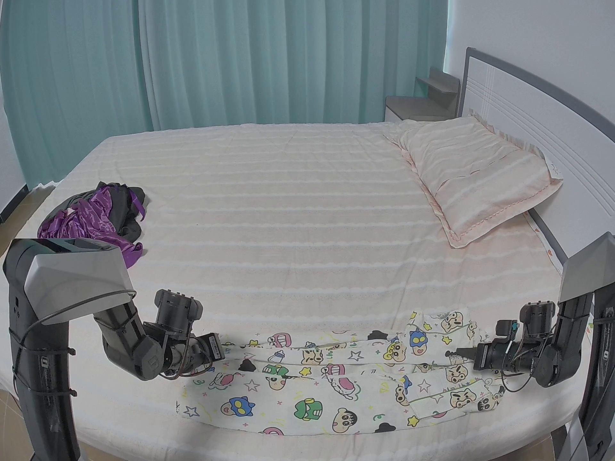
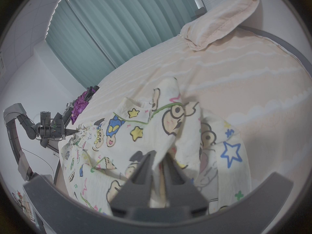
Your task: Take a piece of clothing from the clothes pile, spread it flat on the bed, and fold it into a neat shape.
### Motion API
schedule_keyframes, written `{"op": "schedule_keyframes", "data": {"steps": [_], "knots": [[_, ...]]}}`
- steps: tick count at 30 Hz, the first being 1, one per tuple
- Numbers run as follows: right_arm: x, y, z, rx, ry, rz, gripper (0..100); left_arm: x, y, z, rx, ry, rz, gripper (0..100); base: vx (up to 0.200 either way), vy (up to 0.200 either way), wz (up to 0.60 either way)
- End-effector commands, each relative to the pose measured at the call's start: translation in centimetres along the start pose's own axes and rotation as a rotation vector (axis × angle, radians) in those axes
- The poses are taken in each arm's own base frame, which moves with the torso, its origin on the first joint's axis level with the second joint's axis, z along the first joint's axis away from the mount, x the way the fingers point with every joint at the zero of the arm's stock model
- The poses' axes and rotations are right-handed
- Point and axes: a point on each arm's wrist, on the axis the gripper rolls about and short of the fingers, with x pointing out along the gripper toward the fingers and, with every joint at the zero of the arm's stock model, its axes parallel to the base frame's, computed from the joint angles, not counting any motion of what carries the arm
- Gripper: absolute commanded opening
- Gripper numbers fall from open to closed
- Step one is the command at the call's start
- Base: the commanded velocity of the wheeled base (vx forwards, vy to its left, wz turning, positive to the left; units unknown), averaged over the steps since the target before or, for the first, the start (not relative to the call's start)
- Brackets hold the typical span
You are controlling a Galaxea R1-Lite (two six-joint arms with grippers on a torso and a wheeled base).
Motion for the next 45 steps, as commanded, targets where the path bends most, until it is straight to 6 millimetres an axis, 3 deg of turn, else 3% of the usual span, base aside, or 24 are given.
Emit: {"op": "schedule_keyframes", "data": {"steps": [1, 6, 16, 24, 31, 36, 37, 45], "knots": [[0.0, -0.2, -0.7, 0.022, 0.025, -0.003, 100, -0.2, 0.1, -0.6, 0.005, 0.020, 0.007, 100, 0.000, 0.000, 0.00], [-1.1, -0.4, 0.0, 0.036, -0.013, -0.016, 100, -1.1, 0.6, -1.0, 0.001, 0.031, 0.016, 100, 0.000, 0.000, 0.00], [-3.5, -0.2, 0.8, 0.137, -0.091, -0.034, 100, -6.1, 2.3, 1.4, -0.093, -0.040, -0.051, 100, 0.000, 0.000, 0.00], [-3.6, -0.5, 0.7, 0.220, -0.095, -0.043, 100, -8.6, 4.8, 2.5, -0.333, -0.047, -0.107, 100, 0.000, 0.000, 0.00], [-2.4, -1.0, 0.1, 0.223, -0.079, -0.039, 100, -9.3, 4.7, 2.5, -0.524, 0.000, -0.185, 100, 0.000, 0.000, 0.00], [-1.8, -1.0, -0.3, 0.221, -0.064, -0.032, 100, -9.2, 4.7, 2.3, -0.535, 0.024, -0.200, 100, 0.000, 0.000, 0.00], [-1.7, -1.1, -0.5, 0.224, -0.056, -0.034, 0, -9.1, 4.7, 2.1, -0.536, 0.031, -0.197, 100, 0.000, 0.000, 0.00], [-2.2, -1.1, -0.5, 0.230, -0.065, -0.041, 0, -8.6, 5.0, 1.6, -0.539, 0.056, -0.172, 100, 0.000, 0.000, 0.00]]}}
